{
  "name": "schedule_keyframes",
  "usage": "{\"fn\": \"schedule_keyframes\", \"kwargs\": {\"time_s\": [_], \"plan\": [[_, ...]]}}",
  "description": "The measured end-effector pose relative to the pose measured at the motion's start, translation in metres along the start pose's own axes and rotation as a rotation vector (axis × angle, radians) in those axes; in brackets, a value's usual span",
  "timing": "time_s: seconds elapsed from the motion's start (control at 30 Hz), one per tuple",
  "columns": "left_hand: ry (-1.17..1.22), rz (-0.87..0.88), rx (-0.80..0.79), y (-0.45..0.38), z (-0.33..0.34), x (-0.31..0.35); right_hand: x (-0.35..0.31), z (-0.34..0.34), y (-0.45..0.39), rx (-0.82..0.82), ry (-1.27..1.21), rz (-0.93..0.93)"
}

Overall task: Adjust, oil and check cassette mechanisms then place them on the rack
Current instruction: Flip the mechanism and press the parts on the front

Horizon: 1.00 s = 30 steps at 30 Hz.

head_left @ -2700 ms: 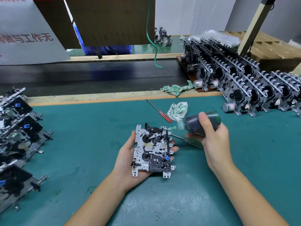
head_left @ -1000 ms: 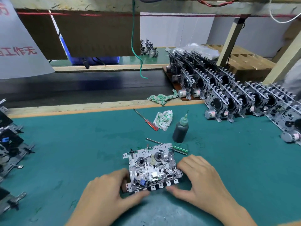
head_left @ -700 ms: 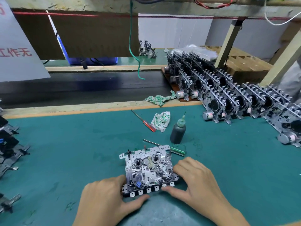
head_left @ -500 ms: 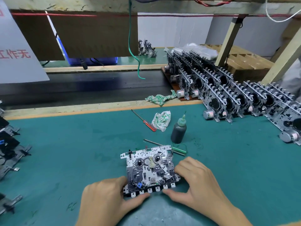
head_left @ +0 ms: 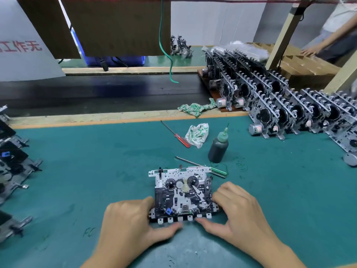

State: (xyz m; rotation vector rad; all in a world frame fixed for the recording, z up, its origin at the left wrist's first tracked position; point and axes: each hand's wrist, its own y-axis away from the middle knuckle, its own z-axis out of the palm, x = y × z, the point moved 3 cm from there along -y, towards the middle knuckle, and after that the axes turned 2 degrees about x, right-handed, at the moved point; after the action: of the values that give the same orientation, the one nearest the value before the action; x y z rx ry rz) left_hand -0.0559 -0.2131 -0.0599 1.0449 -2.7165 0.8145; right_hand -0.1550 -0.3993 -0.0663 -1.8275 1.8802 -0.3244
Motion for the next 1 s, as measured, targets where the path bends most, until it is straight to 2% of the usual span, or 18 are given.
{"fn": "schedule_keyframes", "kwargs": {"time_s": [0.2,0.33,0.57,0.8,1.0], "plan": [[0.078,0.093,-0.063,0.0053,-0.0013,-0.0007,0.0015,-0.0012,0.0015,0.004,0.015,-0.01],[0.094,0.191,-0.085,0.0079,0.0001,-0.0039,-0.0019,-0.0014,0.0011,0.065,0.05,0.057],[0.063,0.147,-0.044,0.0075,0.0002,-0.0051,0.0054,-0.0025,0.0007,0.01,-0.005,-0.077],[-0.048,0.136,0.101,0.0048,-0.0009,-0.0042,0.0033,-0.0028,0.0017,-0.02,-0.056,-0.065],[0.006,0.174,0.019,0.0032,-0.0037,-0.0045,0.0031,-0.0014,0.0017,0.007,-0.015,-0.078]]}}
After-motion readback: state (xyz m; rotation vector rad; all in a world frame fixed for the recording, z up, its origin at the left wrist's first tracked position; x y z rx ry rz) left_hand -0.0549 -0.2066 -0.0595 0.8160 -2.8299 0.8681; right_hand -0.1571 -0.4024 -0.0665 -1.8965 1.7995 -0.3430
